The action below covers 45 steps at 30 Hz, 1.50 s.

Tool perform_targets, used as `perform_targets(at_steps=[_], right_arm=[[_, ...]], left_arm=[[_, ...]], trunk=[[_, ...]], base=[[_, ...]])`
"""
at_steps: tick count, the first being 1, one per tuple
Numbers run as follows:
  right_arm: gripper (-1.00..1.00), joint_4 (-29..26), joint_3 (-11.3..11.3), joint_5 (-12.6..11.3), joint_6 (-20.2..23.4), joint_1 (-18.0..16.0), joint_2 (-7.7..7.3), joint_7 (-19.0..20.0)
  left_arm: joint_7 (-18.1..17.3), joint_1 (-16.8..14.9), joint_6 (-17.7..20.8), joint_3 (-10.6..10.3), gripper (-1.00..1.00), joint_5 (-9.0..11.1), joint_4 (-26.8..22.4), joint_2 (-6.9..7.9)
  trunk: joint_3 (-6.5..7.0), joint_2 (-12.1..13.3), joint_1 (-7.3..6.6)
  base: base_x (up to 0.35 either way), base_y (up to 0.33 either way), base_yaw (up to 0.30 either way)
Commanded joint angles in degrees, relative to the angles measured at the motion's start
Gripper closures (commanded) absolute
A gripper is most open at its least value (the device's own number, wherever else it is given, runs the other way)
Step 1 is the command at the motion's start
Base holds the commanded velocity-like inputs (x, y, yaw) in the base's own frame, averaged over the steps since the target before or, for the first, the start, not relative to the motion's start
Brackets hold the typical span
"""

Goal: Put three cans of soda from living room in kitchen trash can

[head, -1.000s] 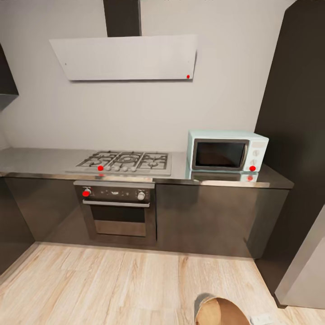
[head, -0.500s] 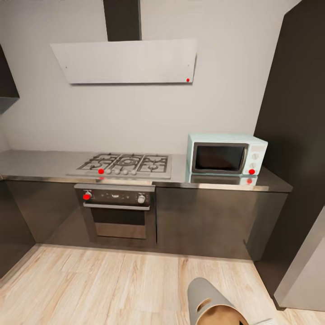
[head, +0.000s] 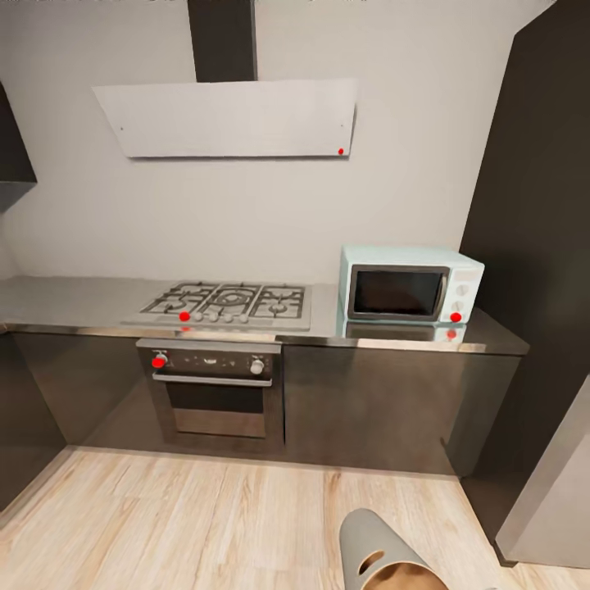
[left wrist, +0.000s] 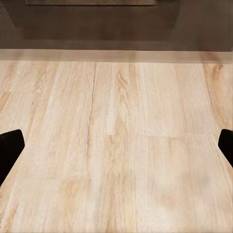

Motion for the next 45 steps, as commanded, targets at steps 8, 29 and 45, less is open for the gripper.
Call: perform_targets(at_steps=[8, 29, 45], right_arm=[[1.00, 0.06, -0.52, -0.34, -1.13, -0.02, -0.06, 0.35], [1.00, 0.59, -0.57, -0.42, -4.77, 4.31, -0.08, 0.35], [1.00, 6.43, -0.56, -0.48, -16.31, 7.19, -0.07, 0.35]], left_arm=[[0.00, 0.00, -0.03, 0.00, -1.00, 0.10, 0.00, 0.07], [-0.20, 0.57, -2.94, -0.57, -1.00, 0.35, -1.56, 0.16], [-5.85, 1.66, -20.60, -0.28, -1.00, 0.17, 2.46, 4.47]], trunk=[[1.45, 3.22, -1.77], [5.22, 11.64, -6.38], [6.83, 15.25, -8.35]], base=[[0.000, 0.000, 0.000], [0.000, 0.000, 0.000], [0.000, 0.000, 0.000]])
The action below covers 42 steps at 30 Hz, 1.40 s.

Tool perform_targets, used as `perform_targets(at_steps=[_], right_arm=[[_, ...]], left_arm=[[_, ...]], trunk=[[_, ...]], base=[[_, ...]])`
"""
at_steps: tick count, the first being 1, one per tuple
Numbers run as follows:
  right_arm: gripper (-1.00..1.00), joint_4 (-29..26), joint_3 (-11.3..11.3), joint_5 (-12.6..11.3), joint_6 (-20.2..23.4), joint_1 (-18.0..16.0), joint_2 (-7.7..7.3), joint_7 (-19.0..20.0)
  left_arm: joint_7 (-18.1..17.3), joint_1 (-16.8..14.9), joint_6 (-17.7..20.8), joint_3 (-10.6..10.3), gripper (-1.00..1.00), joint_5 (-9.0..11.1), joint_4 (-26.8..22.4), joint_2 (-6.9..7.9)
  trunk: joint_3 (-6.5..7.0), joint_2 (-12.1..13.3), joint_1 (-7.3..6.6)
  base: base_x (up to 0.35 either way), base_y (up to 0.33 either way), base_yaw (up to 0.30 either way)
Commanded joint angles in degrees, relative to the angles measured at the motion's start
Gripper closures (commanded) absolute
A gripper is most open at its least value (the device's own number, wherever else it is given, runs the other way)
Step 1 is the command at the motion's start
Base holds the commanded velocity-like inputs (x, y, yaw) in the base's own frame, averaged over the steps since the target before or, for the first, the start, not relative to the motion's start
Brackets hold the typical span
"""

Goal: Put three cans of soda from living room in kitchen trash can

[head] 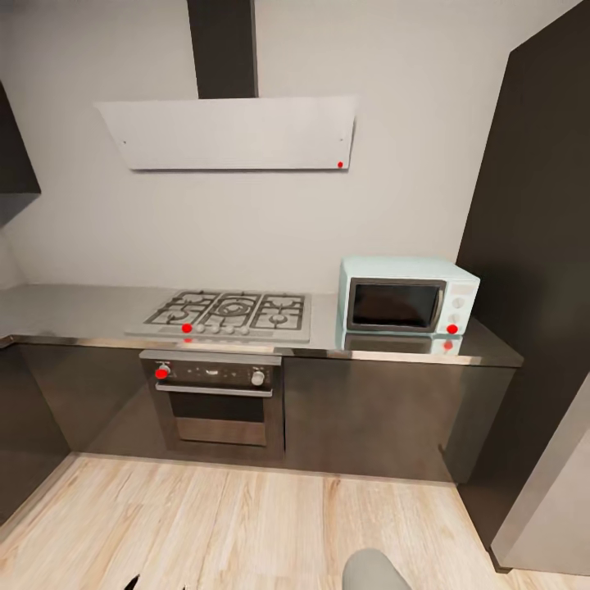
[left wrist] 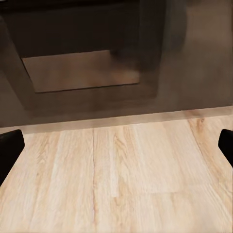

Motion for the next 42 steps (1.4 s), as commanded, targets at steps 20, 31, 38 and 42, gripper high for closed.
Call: perform_targets(at_steps=[20, 31, 38, 42], right_arm=[[1.00, 1.40, -5.65, -0.09, -1.95, 2.27, -1.84, 0.37], [1.00, 1.26, -7.94, -0.10, -2.54, 2.34, -1.97, 0.28], [1.00, 1.29, -8.07, -0.09, -2.57, 2.34, -1.94, 0.28], [1.00, 1.31, -8.08, -0.09, -2.57, 2.34, -1.94, 0.28]], left_arm=[[-0.01, 0.69, -6.91, 0.30, -1.00, -0.02, 6.54, 0.18], [0.00, 0.56, -6.55, 0.36, -1.00, -0.07, 6.78, 0.09], [-0.07, 0.54, -6.48, 0.36, -1.00, -0.14, 6.79, 0.00], [-0.11, 0.54, -6.48, 0.36, -1.00, -0.15, 6.79, 0.00]], trunk=[[0.01, 0.00, 0.00], [0.01, 0.00, 0.00], [0.01, 0.00, 0.00], [0.01, 0.00, 0.00]], base=[[0.000, 0.000, 0.000], [-0.024, 0.000, 0.000], [-0.253, 0.000, 0.000], [-0.296, -0.008, 0.000]])
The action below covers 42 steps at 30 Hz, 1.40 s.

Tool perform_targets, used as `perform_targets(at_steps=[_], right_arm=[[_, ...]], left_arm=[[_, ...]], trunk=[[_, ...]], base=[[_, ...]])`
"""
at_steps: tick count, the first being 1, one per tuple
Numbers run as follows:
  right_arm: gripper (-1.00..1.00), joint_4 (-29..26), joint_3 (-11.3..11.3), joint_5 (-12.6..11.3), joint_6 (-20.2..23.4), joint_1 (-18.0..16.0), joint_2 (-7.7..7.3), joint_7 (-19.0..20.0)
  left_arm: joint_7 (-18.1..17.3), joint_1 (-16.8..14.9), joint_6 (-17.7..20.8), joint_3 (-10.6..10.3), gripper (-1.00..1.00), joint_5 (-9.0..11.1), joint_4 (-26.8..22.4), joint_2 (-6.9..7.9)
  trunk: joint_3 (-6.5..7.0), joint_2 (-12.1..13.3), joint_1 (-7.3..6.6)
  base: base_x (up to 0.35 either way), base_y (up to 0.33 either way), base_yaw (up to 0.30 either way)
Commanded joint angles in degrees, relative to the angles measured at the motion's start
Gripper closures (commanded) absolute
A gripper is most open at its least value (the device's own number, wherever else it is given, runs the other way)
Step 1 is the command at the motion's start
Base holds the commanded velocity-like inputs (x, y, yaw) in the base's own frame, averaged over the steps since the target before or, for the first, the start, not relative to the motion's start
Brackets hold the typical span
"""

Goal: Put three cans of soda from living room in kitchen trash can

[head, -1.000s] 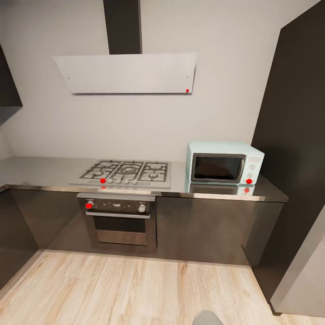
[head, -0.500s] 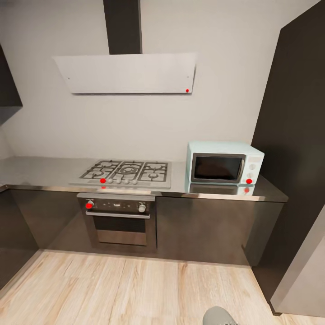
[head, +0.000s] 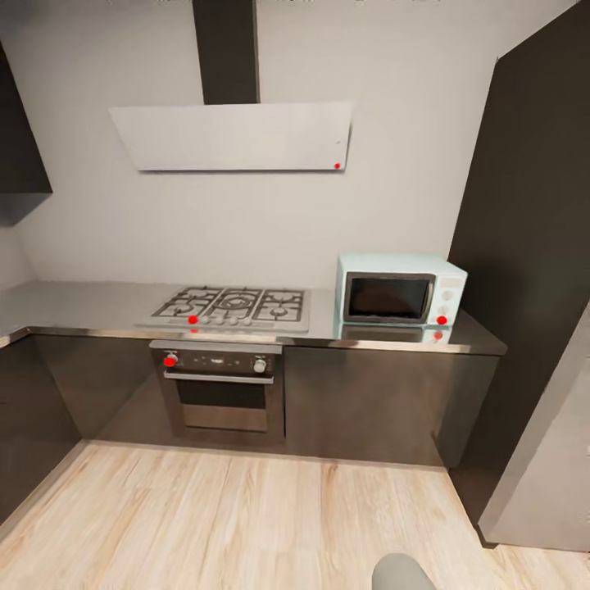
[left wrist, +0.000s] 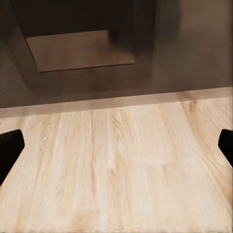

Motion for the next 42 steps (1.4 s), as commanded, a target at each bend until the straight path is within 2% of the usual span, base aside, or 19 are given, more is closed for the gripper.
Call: perform_targets(at_steps=[1, 8, 20, 42], right_arm=[[1.00, -0.11, -0.28, 0.08, -0.03, -0.02, 0.01, 0.37], [1.00, -0.08, -0.29, 0.09, -0.03, -0.02, 0.01, 0.37], [1.00, -0.07, -0.37, 0.09, 0.10, -0.02, 0.16, 0.37], [1.00, -0.07, -0.39, 0.12, 0.14, -0.02, 0.27, 0.37]], left_arm=[[0.01, 0.00, 0.00, 0.00, -1.00, -0.01, 0.00, 0.00], [0.06, 0.00, -0.01, 0.00, -1.00, 0.01, 0.00, 0.00], [0.17, 0.00, 0.00, 0.14, -1.00, 0.11, 0.00, 0.00], [0.16, 0.00, 0.61, 0.18, -1.00, -0.03, 0.00, -0.09]], trunk=[[0.01, 0.00, 0.00], [0.01, 0.00, 0.00], [0.01, 0.00, 0.00], [3.96, 8.82, -4.83]], base=[[-0.254, -0.037, 0.000], [-0.147, -0.022, 0.000], [-0.013, -0.002, 0.000], [0.000, 0.000, 0.000]])
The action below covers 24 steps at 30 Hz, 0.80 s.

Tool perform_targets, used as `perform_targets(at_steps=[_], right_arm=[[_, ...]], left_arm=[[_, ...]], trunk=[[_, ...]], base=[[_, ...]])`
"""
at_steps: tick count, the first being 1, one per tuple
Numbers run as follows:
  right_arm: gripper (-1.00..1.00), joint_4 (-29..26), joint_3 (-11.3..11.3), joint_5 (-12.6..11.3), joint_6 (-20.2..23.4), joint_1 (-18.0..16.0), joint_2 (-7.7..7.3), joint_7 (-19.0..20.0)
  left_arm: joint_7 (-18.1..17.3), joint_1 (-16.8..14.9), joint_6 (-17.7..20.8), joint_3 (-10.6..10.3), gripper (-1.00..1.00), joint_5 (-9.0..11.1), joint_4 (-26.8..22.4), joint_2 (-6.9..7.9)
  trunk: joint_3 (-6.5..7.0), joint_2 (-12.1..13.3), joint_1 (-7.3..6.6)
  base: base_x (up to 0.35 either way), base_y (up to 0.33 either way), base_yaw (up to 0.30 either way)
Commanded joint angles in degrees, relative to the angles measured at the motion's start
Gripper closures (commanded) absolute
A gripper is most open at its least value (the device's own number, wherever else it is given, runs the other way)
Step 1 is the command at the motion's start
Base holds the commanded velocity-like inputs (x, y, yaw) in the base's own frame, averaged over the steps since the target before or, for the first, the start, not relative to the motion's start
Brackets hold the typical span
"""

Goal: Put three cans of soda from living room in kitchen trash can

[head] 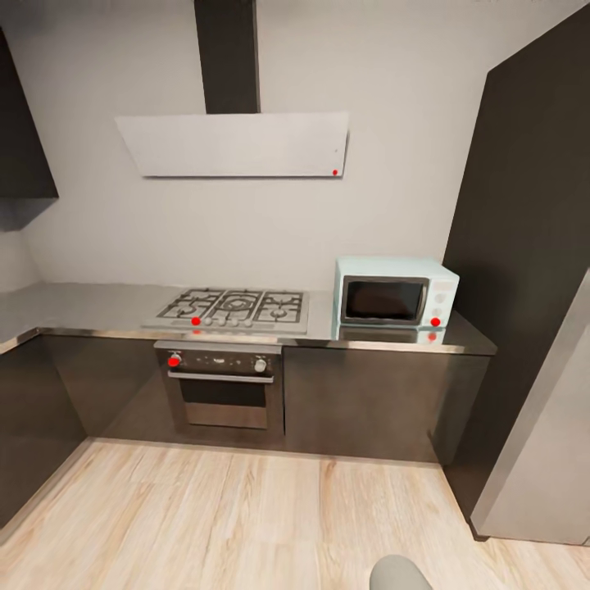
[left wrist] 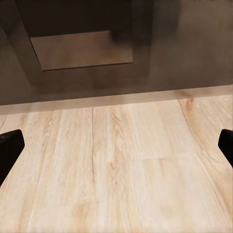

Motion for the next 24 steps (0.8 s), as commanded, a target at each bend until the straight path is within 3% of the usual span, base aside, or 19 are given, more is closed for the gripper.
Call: perform_targets(at_steps=[1, 19, 24], right_arm=[[1.00, -0.09, -0.67, -0.32, 0.02, -0.02, 0.00, 0.35], [1.00, -0.09, -0.74, -0.34, 0.02, -0.02, 0.04, 0.26], [1.00, -0.09, -0.82, -0.35, 0.02, -0.02, 0.01, 0.19]], left_arm=[[0.00, 0.00, 0.00, 0.00, -1.00, 0.00, 0.00, 0.00], [0.00, 0.00, -0.01, 0.00, -1.00, 0.00, 0.00, 0.00], [0.00, 0.00, 0.00, 0.00, -1.00, 0.01, 0.00, 0.00]], trunk=[[0.19, 0.41, -0.23], [3.42, 7.63, -4.18], [4.40, 9.64, -5.28]], base=[[0.000, 0.000, 0.000], [0.000, 0.000, -0.001], [0.000, 0.000, -0.118]])
